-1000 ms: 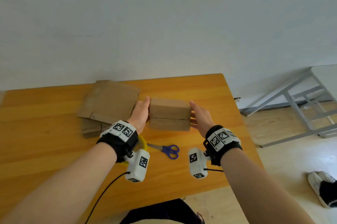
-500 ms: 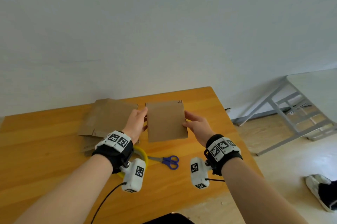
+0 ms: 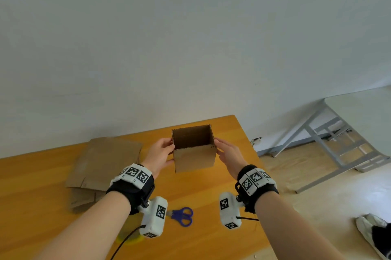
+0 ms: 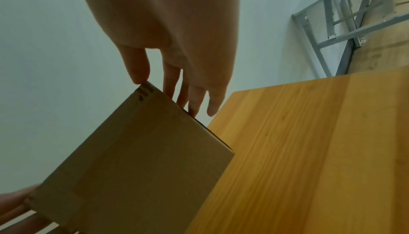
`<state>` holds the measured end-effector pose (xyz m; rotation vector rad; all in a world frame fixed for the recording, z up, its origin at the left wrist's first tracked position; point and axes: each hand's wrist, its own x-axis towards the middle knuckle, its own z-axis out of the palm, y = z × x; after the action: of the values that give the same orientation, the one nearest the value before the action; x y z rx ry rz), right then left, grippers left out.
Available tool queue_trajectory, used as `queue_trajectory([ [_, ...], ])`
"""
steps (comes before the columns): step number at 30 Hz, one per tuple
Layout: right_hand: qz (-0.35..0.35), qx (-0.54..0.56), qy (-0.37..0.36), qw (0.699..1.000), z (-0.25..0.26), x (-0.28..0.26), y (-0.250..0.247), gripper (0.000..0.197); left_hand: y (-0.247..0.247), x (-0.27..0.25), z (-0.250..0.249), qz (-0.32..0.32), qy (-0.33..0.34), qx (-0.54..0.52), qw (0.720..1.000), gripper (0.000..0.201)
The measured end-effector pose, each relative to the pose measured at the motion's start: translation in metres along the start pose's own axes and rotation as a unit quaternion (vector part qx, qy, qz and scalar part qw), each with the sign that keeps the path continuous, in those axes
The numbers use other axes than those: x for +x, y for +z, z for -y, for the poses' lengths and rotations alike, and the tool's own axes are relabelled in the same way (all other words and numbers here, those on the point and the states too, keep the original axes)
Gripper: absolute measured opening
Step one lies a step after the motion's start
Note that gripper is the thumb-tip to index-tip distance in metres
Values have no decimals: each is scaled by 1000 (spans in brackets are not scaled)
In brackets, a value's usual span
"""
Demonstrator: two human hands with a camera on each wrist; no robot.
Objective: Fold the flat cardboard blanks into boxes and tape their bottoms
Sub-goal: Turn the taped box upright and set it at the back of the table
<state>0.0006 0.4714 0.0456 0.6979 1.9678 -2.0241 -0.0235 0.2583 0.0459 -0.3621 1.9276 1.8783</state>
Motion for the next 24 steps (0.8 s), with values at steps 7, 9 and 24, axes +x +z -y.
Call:
queue_trajectory([
  [7, -5, 14, 22, 1000, 20, 70, -63, 39, 66, 56, -25, 10, -25, 36, 999, 46],
  [9, -3, 12, 26, 1000, 28, 92, -77, 39, 83, 77, -29, 11, -29, 44, 999, 48],
  [24, 6, -83, 25, 996, 42, 175, -118, 45, 134, 156, -31, -8, -12, 156, 988, 57],
])
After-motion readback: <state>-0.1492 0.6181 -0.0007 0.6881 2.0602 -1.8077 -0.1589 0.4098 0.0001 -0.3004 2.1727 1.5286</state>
